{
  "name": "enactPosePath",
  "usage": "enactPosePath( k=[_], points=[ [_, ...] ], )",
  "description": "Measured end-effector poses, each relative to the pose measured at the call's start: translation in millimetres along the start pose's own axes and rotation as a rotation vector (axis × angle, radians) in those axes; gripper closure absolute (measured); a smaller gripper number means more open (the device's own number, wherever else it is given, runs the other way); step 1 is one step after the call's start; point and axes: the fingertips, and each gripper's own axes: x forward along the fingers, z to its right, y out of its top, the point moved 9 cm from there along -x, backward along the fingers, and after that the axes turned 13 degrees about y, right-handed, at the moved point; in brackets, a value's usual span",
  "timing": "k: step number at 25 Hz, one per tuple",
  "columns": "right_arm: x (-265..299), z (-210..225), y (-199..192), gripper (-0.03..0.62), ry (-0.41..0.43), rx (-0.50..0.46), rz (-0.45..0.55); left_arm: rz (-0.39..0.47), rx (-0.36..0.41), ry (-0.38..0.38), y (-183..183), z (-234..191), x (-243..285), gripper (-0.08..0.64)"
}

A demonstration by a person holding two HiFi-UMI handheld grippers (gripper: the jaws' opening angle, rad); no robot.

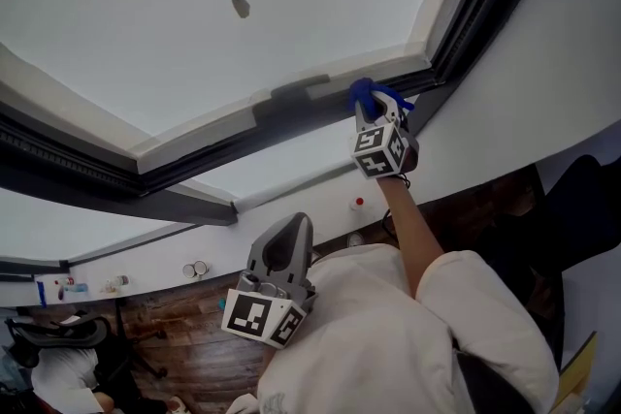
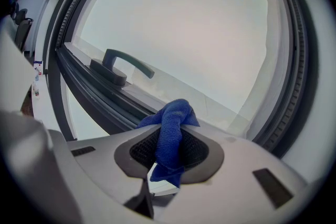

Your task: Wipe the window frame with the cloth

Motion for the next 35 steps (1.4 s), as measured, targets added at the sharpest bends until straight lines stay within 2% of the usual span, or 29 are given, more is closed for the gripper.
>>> enactPosePath(
  k=[16,35],
  points=[
    [6,-32,17,0.511,-0.038,0.032,-0.018,-0.014,-0.023,-0.026,9,-45,-17,0.551],
    [13,-82,43,0.511,-0.018,0.004,-0.001,-0.033,-0.032,-0.048,10,-77,-27,0.551]
  ],
)
